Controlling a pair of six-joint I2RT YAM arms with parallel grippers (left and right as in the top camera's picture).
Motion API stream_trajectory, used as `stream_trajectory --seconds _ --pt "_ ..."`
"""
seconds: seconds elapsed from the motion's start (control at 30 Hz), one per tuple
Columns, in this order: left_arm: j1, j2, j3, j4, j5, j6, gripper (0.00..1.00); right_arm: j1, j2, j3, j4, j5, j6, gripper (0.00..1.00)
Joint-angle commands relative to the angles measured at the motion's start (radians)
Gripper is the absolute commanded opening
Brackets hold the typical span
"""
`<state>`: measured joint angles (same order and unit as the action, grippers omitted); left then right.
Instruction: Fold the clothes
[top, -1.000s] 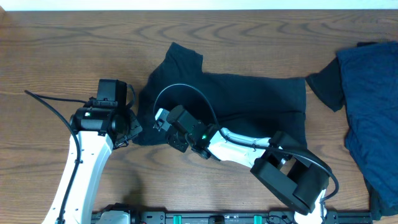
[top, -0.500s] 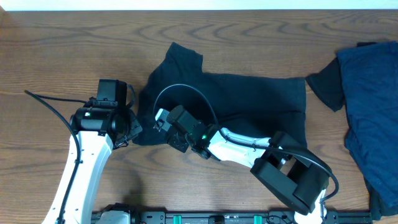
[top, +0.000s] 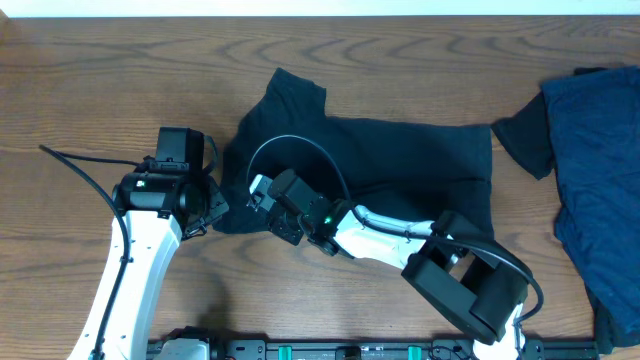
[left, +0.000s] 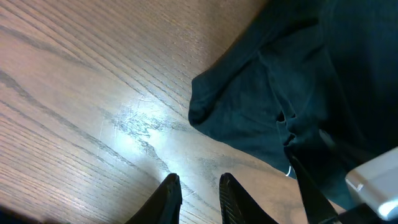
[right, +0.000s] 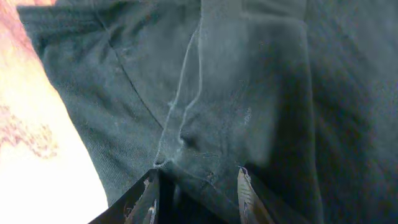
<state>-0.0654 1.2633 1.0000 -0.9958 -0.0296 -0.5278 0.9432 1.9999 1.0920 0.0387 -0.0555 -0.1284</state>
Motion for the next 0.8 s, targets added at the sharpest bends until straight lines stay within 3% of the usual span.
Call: stream_trajectory --seconds 0.0,0.27,0.57,0.77 --pt "0.005 0.006 0.016 -0.005 -0.008 -0.008 0.24 0.006 0.045 0.007 0.001 -0.001 0.0 0.4" --pt "0.005 0.006 0.016 -0.005 -0.008 -0.008 0.24 0.006 0.046 0.007 0.023 -0.001 0.001 0.4" --pt "0.005 0.006 0.016 -0.005 -0.008 -0.008 0.24 0.006 0.025 0.007 0.021 -0.001 0.001 0.18" --pt "0.005 0.006 0.016 -0.005 -0.008 -0.008 0.24 0.006 0.02 0.007 0.022 -0.001 0.001 0.11"
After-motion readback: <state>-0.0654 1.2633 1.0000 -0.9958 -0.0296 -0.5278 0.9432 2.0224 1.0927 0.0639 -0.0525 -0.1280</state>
